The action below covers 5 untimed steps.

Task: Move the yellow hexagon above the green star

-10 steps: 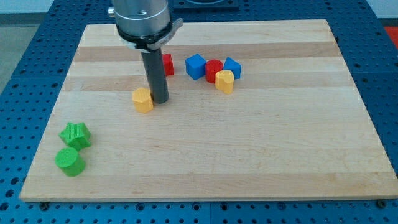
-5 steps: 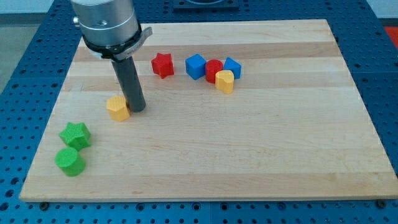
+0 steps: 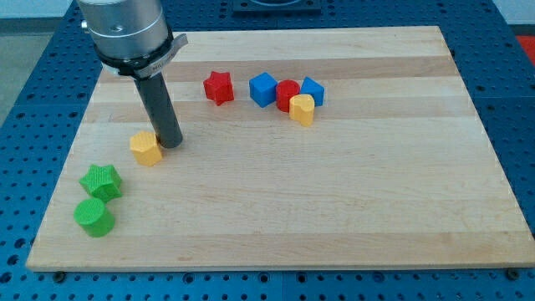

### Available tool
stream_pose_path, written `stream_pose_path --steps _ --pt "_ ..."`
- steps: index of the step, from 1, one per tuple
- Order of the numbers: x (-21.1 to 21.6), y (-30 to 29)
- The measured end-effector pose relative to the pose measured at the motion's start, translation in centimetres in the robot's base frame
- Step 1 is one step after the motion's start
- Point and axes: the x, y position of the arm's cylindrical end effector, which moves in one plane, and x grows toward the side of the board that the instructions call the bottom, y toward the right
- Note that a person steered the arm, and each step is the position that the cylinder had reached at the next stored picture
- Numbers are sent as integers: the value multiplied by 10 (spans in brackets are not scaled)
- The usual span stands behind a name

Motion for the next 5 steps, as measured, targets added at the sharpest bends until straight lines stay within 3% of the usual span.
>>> stream_pose_path --steps 5 --pt "13 -19"
